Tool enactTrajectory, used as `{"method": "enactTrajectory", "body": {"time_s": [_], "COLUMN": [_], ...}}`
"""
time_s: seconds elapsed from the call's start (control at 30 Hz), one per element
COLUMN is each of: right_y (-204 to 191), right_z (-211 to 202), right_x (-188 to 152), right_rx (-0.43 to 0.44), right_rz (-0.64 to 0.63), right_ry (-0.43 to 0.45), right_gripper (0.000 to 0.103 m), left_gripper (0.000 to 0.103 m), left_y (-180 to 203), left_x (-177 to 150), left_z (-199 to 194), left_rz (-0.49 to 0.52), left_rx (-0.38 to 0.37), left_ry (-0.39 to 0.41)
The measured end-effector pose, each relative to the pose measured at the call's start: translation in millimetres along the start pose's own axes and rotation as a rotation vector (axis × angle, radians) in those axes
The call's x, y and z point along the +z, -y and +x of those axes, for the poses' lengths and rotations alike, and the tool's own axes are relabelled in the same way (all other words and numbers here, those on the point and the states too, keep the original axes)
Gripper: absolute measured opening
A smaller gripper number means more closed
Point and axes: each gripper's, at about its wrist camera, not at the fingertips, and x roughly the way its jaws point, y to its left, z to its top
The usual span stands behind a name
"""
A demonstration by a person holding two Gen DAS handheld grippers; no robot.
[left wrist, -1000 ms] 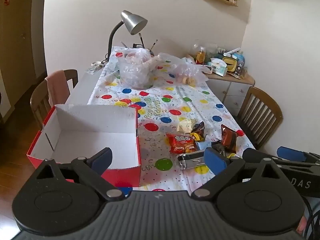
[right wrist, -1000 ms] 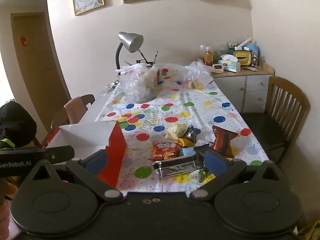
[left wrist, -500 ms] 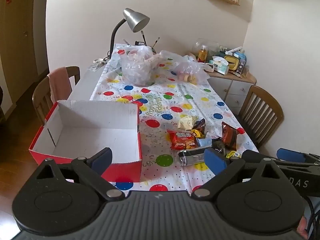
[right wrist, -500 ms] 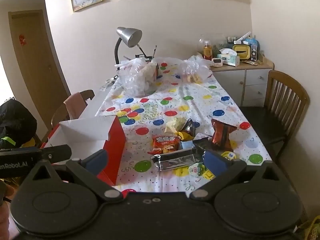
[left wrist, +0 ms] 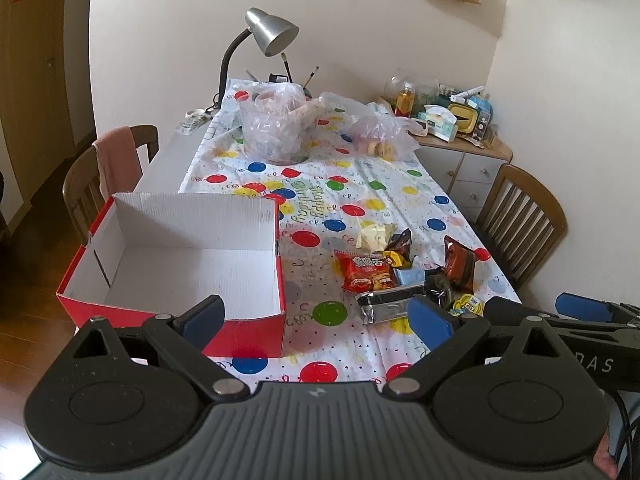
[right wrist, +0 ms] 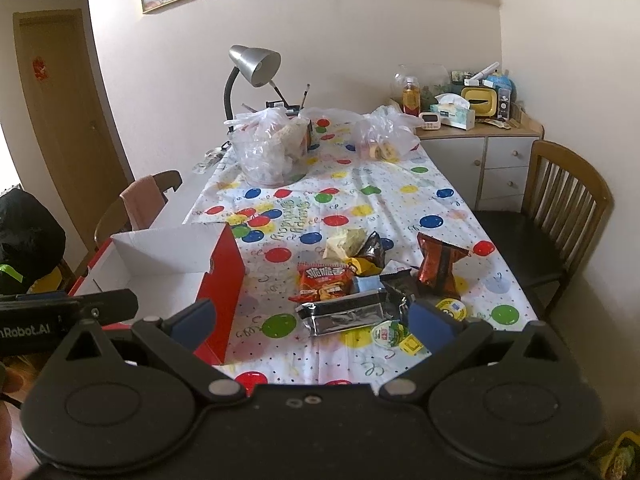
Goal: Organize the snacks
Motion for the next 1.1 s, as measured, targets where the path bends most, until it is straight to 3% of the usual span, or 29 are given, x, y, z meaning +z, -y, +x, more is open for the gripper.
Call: {"method": "enactTrajectory", "body": {"time_s": [1.1], "right_y": [-7.5], "right_z": [-1.7], "right_x": [2.9], "right_rx": [-0.006], "right_rz": [-0.007], "right_ry": [0.001], "right_gripper": [0.103], "left_gripper": [0.099], "left_y": [1.2], "left_x": [-1.0], "left_z": [0.5], "left_rz": [-0.001], "left_rx": [0.002], "left_ry": [0.001]}}
